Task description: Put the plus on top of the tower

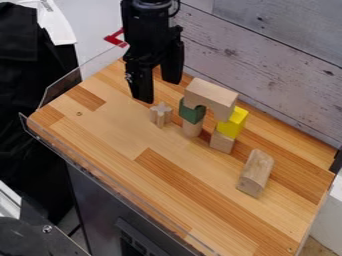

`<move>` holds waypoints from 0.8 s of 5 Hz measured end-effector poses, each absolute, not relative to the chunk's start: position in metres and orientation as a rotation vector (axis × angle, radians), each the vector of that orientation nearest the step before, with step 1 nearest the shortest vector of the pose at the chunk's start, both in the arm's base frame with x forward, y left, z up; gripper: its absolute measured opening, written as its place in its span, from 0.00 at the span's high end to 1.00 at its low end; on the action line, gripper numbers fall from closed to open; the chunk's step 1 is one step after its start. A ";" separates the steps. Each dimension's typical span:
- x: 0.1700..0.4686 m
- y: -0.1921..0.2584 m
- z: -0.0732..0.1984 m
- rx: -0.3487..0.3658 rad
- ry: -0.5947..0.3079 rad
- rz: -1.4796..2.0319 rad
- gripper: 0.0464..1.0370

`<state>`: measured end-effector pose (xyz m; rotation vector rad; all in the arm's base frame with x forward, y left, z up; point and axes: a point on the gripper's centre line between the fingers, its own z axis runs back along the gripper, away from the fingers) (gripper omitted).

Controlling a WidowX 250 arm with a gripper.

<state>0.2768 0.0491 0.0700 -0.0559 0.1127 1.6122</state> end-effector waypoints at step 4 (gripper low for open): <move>0.300 0.060 0.041 -0.055 0.118 1.644 0.04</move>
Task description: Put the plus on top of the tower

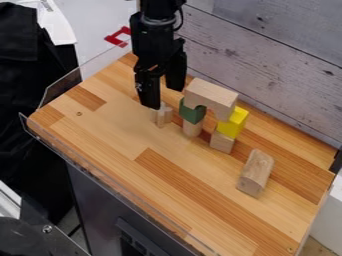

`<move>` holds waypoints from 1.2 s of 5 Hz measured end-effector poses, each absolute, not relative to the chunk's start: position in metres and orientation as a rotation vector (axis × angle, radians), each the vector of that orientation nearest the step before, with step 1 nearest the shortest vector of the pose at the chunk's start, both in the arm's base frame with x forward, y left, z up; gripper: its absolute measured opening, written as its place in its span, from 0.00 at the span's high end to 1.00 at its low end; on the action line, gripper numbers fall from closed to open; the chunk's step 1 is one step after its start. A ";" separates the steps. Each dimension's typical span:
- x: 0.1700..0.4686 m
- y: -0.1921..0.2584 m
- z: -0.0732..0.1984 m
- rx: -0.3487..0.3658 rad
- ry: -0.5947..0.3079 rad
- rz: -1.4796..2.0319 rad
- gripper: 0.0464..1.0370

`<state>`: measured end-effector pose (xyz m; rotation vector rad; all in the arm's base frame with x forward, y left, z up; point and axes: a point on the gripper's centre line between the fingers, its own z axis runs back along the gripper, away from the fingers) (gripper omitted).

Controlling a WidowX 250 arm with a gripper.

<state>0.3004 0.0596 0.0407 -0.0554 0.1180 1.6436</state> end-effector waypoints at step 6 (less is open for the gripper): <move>0.299 0.062 0.008 -0.057 0.185 1.686 0.04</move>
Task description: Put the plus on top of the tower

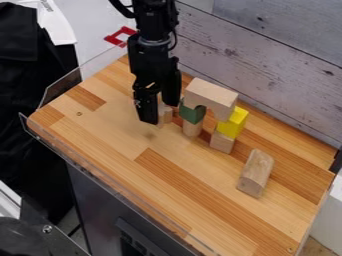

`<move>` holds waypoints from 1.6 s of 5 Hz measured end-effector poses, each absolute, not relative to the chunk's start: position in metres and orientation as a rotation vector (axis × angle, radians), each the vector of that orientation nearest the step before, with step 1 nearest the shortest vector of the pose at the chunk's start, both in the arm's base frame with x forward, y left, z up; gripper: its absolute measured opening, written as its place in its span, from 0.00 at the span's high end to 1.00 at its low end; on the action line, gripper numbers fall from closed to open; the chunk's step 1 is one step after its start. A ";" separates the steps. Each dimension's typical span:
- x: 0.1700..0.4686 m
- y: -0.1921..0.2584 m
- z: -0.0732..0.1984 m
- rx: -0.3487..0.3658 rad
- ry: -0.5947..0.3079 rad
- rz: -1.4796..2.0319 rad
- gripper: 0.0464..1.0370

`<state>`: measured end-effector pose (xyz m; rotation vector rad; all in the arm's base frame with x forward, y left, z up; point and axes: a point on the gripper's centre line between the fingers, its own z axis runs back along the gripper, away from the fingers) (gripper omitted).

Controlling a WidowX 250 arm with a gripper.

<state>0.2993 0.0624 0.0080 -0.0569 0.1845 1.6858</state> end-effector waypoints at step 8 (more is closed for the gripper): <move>0.292 0.040 0.175 -0.139 -0.040 1.598 0.58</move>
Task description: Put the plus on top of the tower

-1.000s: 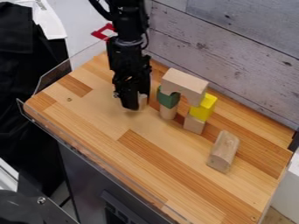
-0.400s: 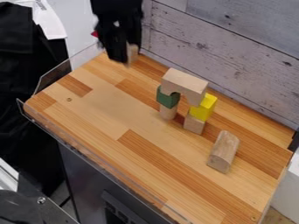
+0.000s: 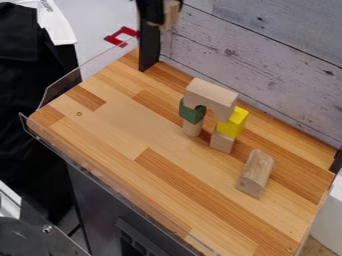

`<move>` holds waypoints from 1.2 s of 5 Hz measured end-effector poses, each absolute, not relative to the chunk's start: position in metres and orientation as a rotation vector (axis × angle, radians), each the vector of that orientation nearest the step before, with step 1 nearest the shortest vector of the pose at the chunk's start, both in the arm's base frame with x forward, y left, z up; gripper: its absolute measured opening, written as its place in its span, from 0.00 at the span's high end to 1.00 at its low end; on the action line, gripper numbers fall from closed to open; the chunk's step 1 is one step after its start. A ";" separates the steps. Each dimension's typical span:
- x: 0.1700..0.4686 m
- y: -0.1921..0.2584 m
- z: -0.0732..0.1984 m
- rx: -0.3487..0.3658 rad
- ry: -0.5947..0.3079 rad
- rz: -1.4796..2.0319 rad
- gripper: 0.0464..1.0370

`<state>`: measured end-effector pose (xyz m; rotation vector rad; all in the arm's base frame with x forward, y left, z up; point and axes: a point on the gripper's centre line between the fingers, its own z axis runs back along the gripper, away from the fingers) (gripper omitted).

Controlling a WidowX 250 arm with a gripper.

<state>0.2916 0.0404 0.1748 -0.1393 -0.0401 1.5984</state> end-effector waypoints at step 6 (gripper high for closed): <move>0.309 -0.003 0.106 -0.100 0.223 1.555 0.58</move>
